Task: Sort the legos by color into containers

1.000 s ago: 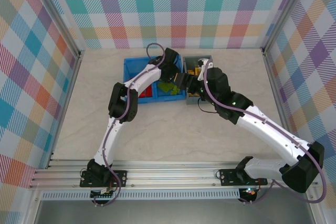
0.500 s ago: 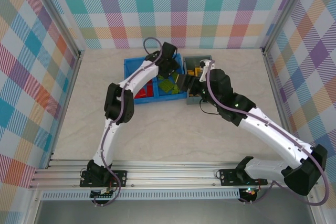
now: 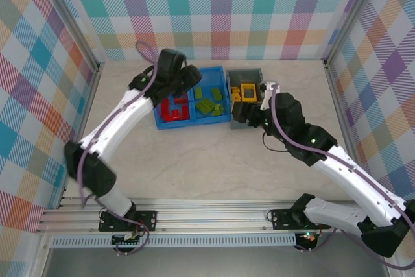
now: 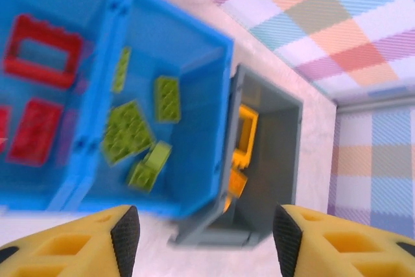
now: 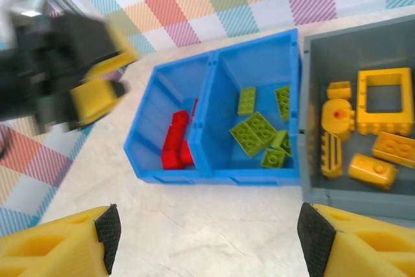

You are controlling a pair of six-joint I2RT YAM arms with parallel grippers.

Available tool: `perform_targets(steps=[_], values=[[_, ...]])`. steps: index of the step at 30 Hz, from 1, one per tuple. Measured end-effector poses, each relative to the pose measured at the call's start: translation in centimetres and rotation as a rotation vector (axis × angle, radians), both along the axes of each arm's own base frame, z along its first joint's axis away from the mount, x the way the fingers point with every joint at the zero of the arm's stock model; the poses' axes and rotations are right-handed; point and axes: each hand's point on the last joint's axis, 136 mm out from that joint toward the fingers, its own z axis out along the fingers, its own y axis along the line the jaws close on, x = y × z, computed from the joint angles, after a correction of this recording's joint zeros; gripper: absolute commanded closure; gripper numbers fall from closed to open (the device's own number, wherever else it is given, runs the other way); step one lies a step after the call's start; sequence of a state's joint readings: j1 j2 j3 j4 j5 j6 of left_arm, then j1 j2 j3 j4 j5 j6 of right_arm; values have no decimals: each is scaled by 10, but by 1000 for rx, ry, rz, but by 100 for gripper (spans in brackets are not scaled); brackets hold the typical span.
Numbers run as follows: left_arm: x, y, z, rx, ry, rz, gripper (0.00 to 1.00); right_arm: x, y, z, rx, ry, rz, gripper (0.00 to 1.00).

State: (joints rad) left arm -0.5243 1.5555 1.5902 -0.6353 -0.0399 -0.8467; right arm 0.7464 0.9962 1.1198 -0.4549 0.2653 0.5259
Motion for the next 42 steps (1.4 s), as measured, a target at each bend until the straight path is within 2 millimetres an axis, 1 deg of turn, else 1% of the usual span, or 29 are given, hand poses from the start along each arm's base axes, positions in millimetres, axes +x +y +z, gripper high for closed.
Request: perform_targets(steps=[2, 3, 4, 7, 9, 12, 14, 16, 18, 20, 22, 23, 26, 28, 29, 30, 31, 32, 36, 38, 39, 42], values=[[-38, 17, -1, 26, -2, -47, 24, -7, -8, -6, -49, 12, 8, 19], [-59, 27, -3, 40, -3, -69, 15, -11, -11, -11, -75, 23, 14, 15], [-79, 37, -6, 52, -7, -88, 0, -14, -14, -17, -107, 38, 21, 0], [-134, 65, -13, 79, -27, -144, 0, -23, -22, -35, -182, 95, 34, 0], [-164, 81, -16, 87, -53, -170, 0, -29, -26, -44, -197, 116, 43, 0], [-198, 100, -30, 106, -57, -193, 0, -44, -36, -57, -195, 126, 58, 0], [-210, 106, -40, 116, -41, -202, 0, -52, -43, -63, -187, 118, 60, 0], [-214, 111, -50, 143, -17, -194, 0, -58, -51, -62, -179, 102, 46, 0], [-213, 121, -55, 185, -10, -155, 0, -56, -60, -58, -178, 87, 0, 0], [-210, 136, -53, 235, -33, -90, 0, -49, -70, -59, -197, 80, -69, 0], [-204, 155, -48, 293, -96, -7, 0, -40, -85, -62, -232, 85, -165, 0], [-202, 163, -46, 316, -124, 30, 0, -35, -95, -64, -250, 89, -217, 0], [-195, 193, -46, 425, -218, 156, 0, -16, -140, -73, -281, 98, -419, 0], [-186, 207, -53, 527, -241, 205, 0, -7, -173, -88, -286, 90, -536, 0], [-180, 212, -58, 574, -245, 216, 0, -6, -184, -96, -291, 84, -572, 0], [-174, 214, -66, 619, -251, 223, 0, -3, -193, -109, -304, 72, -596, 0], [-169, 217, -74, 654, -256, 226, 0, -1, -198, -121, -319, 61, -601, 0], [-162, 220, -87, 698, -259, 229, 0, 2, -201, -136, -346, 52, -596, 0], [-145, 234, -148, 792, -254, 251, 0, 15, -203, -196, -471, 67, -539, 0], [-140, 246, -174, 806, -218, 281, 0, 22, -204, -219, -506, 93, -519, 0], [-136, 252, -187, 808, -190, 295, 0, 26, -205, -227, -515, 99, -515, 0], [-120, 258, -206, 805, -154, 303, 0, 44, -205, -245, -534, 102, -498, 0]])
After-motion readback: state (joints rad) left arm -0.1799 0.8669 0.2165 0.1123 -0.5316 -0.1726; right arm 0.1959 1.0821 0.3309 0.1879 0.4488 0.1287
